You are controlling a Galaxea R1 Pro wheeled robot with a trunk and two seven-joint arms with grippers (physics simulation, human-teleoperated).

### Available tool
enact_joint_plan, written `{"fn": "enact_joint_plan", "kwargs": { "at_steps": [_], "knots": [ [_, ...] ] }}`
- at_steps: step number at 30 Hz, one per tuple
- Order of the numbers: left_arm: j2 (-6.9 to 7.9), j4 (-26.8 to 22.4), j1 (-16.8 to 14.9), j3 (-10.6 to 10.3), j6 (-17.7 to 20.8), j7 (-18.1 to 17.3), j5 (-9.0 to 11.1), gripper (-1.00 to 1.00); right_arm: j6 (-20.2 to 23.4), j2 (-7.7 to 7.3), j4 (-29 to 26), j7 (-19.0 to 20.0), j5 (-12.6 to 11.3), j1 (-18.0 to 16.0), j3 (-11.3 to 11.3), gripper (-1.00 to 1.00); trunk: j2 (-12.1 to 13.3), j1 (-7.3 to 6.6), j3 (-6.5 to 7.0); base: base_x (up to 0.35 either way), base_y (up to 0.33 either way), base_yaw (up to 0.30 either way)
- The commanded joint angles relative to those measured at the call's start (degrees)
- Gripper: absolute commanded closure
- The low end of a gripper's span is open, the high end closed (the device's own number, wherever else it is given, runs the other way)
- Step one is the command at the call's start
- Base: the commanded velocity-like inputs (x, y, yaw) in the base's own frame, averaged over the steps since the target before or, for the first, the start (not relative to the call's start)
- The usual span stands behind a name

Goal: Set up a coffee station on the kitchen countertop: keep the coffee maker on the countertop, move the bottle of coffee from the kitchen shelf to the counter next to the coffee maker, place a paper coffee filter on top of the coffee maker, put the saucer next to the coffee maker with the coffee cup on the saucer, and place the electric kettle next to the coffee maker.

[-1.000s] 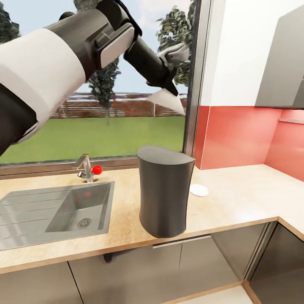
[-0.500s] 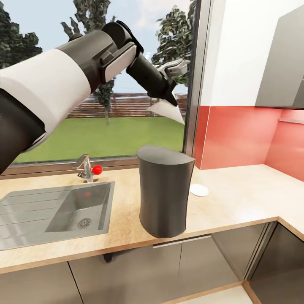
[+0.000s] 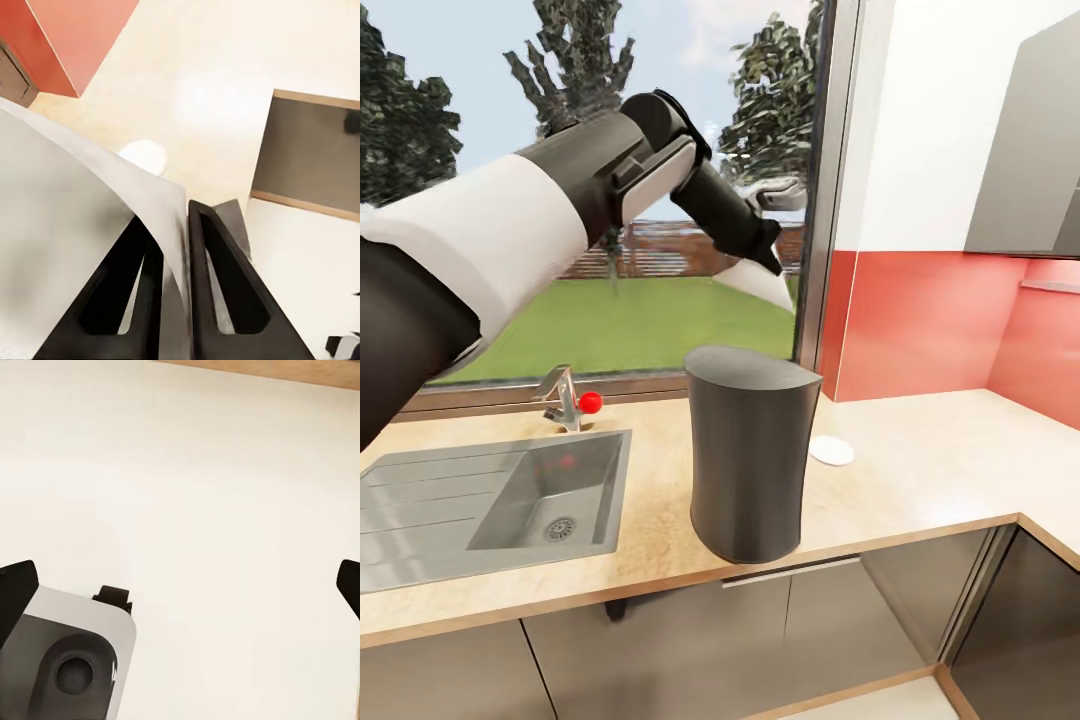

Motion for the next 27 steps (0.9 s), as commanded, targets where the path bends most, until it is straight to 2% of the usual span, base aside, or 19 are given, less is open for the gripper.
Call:
{"fn": "enact_joint_plan", "kwargs": {
  "at_steps": [1,5,6,8,10,12,18,27],
  "knots": [
    [-0.01,0.1,0.1,-0.2,0.1,0.0,0.1,1.0,-0.2,-0.02,0.0,0.0,0.1,0.0,0.2,-1.0,-0.1,0.01,-0.09,0.0,0.0,0.0],
    [-0.01,0.0,0.7,-0.5,0.1,0.9,0.1,1.0,-0.2,-0.02,0.0,0.0,0.1,0.0,0.2,-1.0,-0.1,0.01,-0.09,0.0,0.0,0.0],
    [-0.01,0.0,1.1,-1.5,0.1,1.0,0.1,1.0,-0.2,-0.02,0.0,0.0,0.1,0.0,0.2,-1.0,-0.1,0.01,-0.09,0.0,0.0,0.0],
    [-0.01,-1.0,2.0,-5.8,0.1,1.1,0.1,1.0,-0.2,-0.02,0.0,0.0,0.1,0.0,0.2,-1.0,-0.1,0.01,-0.09,0.0,0.0,0.0],
    [-0.01,-2.0,2.3,-8.1,0.1,1.2,0.1,1.0,-0.2,-0.02,0.0,0.0,0.1,0.0,0.2,-1.0,-0.1,0.01,-0.09,0.0,0.0,0.0],
    [-0.01,-2.6,2.5,-9.7,0.1,1.2,0.1,1.0,-0.2,-0.02,0.0,0.0,0.1,0.0,0.2,-1.0,-0.1,0.01,-0.09,0.0,0.0,0.0],
    [-0.01,-3.0,2.6,-10.6,0.2,1.3,0.1,1.0,-0.2,-0.02,0.0,0.0,0.1,0.0,0.2,-1.0,-0.1,0.01,-0.09,0.0,0.0,0.0],
    [-0.01,-3.3,2.7,-10.7,0.2,1.2,0.1,1.0,-0.2,-0.02,0.0,0.0,0.1,0.0,0.2,-1.0,-0.1,0.01,-0.09,0.0,0.0,0.0]
  ]
}}
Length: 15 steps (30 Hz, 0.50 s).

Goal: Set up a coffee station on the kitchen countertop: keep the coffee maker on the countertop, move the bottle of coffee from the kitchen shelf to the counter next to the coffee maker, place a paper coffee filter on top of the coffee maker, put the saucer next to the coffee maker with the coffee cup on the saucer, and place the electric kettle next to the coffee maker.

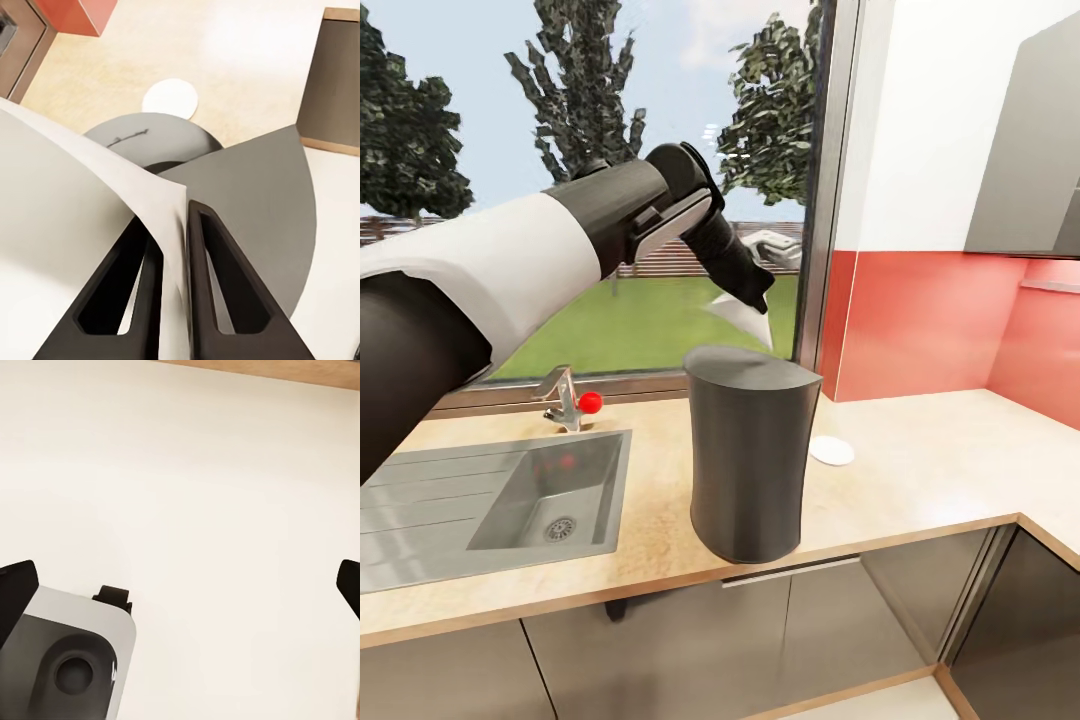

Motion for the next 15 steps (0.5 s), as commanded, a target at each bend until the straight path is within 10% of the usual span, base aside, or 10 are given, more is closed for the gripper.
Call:
{"fn": "enact_joint_plan", "kwargs": {
  "at_steps": [1,15],
  "knots": [
    [-0.02,0.1,-0.1,-0.3,0.0,-0.3,0.0,1.0,-0.2,-0.02,0.0,0.0,0.1,0.0,0.2,-1.0,-0.1,0.01,-0.09,0.0,0.0,0.0],
    [-0.02,0.1,-0.1,-0.2,0.0,-0.3,0.1,1.0,-0.2,-0.02,0.0,0.0,0.1,0.0,0.2,-1.0,-0.1,0.01,-0.09,0.054,0.0,0.0]
  ]
}}
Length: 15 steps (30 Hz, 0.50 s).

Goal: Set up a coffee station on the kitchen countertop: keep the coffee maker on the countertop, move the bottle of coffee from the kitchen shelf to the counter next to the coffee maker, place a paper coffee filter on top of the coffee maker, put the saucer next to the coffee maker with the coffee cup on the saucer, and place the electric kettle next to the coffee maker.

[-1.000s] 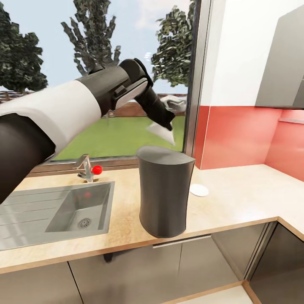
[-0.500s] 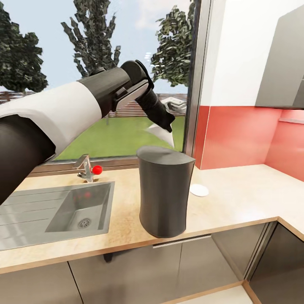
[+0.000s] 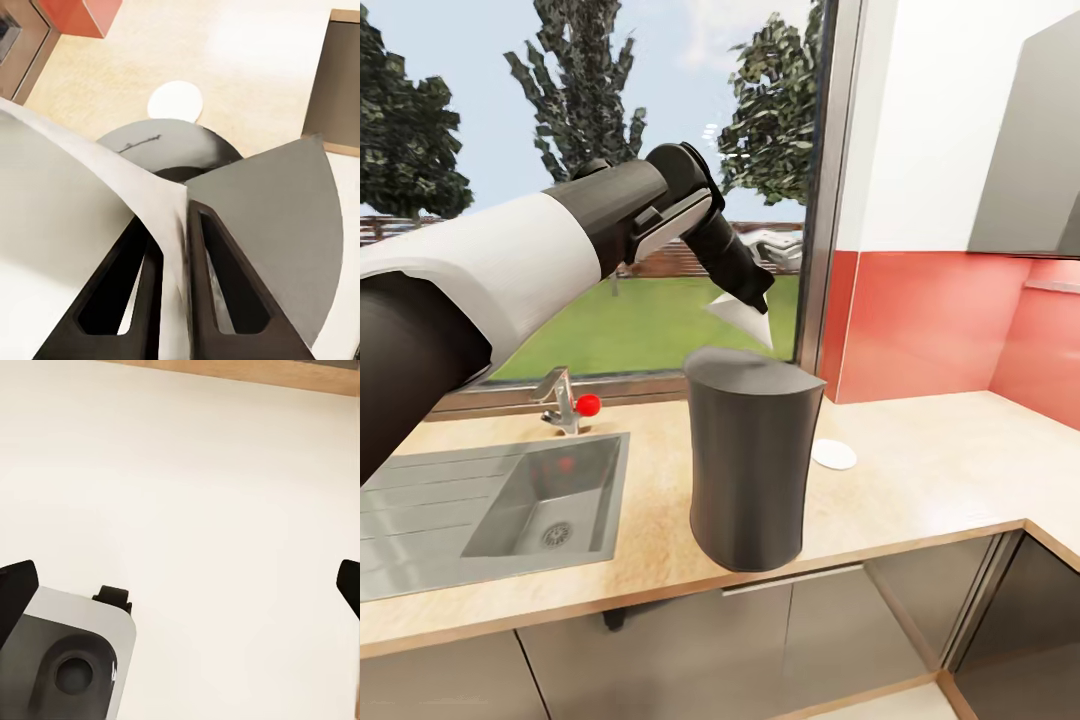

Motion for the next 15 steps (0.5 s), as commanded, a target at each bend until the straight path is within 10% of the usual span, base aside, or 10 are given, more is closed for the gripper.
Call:
{"fn": "enact_joint_plan", "kwargs": {
  "at_steps": [1,15],
  "knots": [
    [-0.02,0.1,-0.1,-0.3,0.0,-0.3,0.0,1.0,-0.2,-0.01,0.0,0.0,0.1,0.0,0.2,-1.0,-0.1,0.03,-0.09,0.118,0.0,0.0],
    [-0.02,-1.6,-0.1,-0.3,0.0,-0.3,0.0,1.0,-0.2,0.02,0.0,0.0,0.1,0.0,0.1,-1.0,-0.1,0.03,-0.09,0.114,-0.004,0.0]
  ]
}}
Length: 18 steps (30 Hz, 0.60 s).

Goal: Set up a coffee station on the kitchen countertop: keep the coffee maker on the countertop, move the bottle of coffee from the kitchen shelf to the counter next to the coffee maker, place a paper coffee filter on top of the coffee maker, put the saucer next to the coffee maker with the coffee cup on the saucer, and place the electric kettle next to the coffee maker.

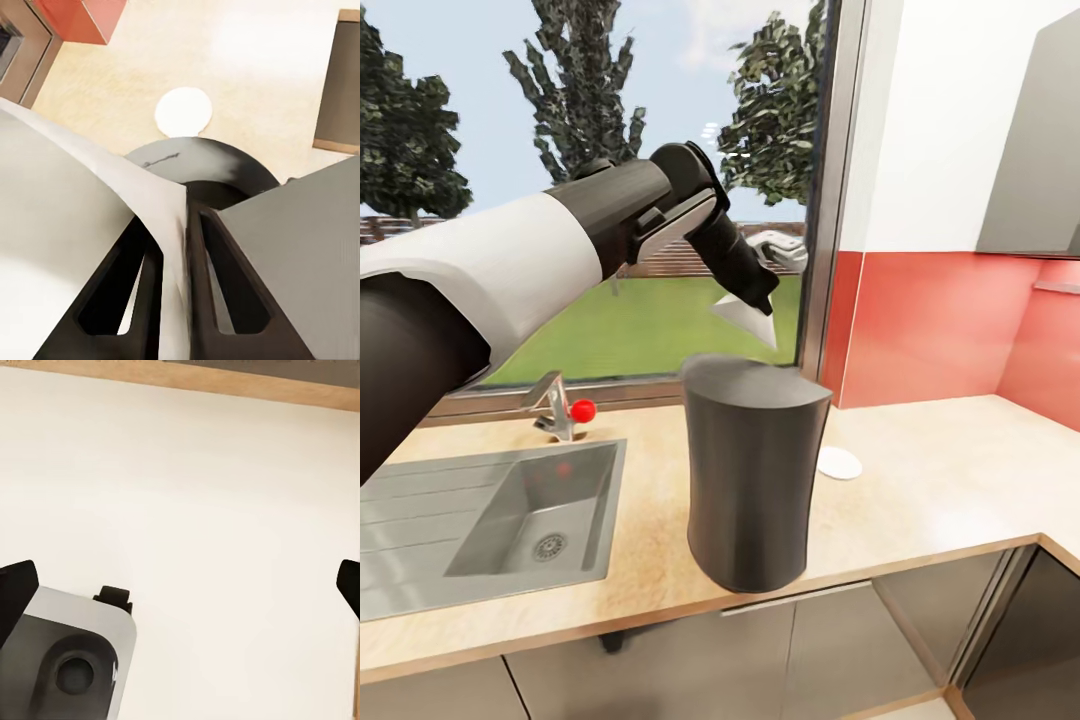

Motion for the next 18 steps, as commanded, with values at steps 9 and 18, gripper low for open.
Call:
{"fn": "enact_joint_plan", "kwargs": {
  "at_steps": [9,18],
  "knots": [
    [-0.02,-1.3,0.5,-0.3,0.0,-0.3,0.0,1.0,-0.2,0.03,0.0,0.0,0.1,0.0,0.2,-1.0,-0.1,0.03,-0.09,0.086,-0.041,0.0],
    [-0.02,-2.4,1.1,1.0,0.1,-1.1,0.7,1.0,-1.0,0.12,-0.1,0.1,0.2,-0.1,0.6,-1.0,-0.1,0.03,-0.09,0.003,-0.001,0.0]
  ]
}}
